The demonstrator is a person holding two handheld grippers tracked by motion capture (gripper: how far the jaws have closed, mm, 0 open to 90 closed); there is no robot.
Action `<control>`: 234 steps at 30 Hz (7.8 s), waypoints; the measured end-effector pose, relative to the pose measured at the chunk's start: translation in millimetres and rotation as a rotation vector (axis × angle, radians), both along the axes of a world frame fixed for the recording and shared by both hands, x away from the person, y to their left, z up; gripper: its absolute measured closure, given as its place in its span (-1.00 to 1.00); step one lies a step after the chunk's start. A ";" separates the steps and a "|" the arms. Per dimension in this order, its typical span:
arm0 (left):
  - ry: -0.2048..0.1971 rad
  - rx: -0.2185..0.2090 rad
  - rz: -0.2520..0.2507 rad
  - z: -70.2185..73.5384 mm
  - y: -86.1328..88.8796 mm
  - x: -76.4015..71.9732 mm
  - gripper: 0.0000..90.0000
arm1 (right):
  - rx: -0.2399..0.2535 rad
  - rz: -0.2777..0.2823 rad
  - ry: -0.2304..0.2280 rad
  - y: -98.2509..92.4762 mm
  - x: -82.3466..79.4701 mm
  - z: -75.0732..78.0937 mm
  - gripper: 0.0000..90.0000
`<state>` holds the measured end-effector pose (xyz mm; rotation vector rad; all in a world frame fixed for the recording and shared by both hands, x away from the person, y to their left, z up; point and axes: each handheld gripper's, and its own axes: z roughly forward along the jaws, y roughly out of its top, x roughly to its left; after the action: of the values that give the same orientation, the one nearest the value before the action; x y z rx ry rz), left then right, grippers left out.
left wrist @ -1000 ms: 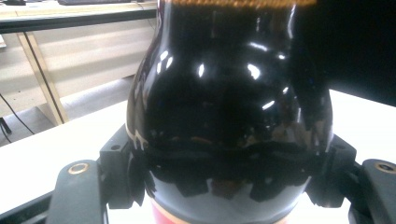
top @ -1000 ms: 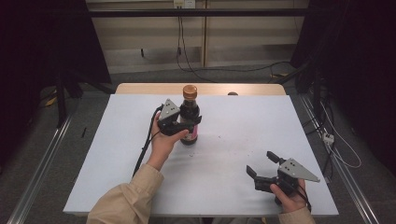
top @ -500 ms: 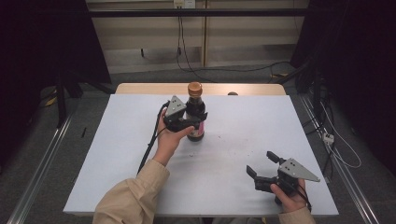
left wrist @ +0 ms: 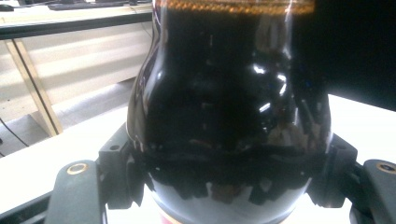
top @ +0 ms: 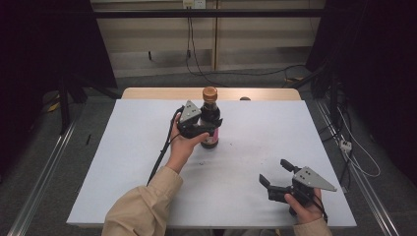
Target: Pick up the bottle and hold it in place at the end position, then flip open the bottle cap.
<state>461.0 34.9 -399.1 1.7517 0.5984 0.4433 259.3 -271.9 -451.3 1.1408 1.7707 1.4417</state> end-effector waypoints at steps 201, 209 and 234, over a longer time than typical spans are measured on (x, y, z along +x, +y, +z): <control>0.053 0.001 -0.029 -1.6 -2.8 -3.7 -0.37 | -0.050 0.222 0.110 90.6 152.0 152.0 1.00; 0.049 0.004 -0.030 -1.5 -2.4 -4.0 -0.37 | -0.054 0.247 0.121 97.1 158.8 153.8 1.00; 0.050 0.002 -0.023 -1.3 -4.0 -5.3 -0.37 | -0.079 0.276 0.092 99.8 161.9 164.8 1.00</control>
<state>455.8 30.9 -400.4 1.7746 0.6127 0.3853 421.2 -172.1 -286.5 0.9649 2.0964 1.4784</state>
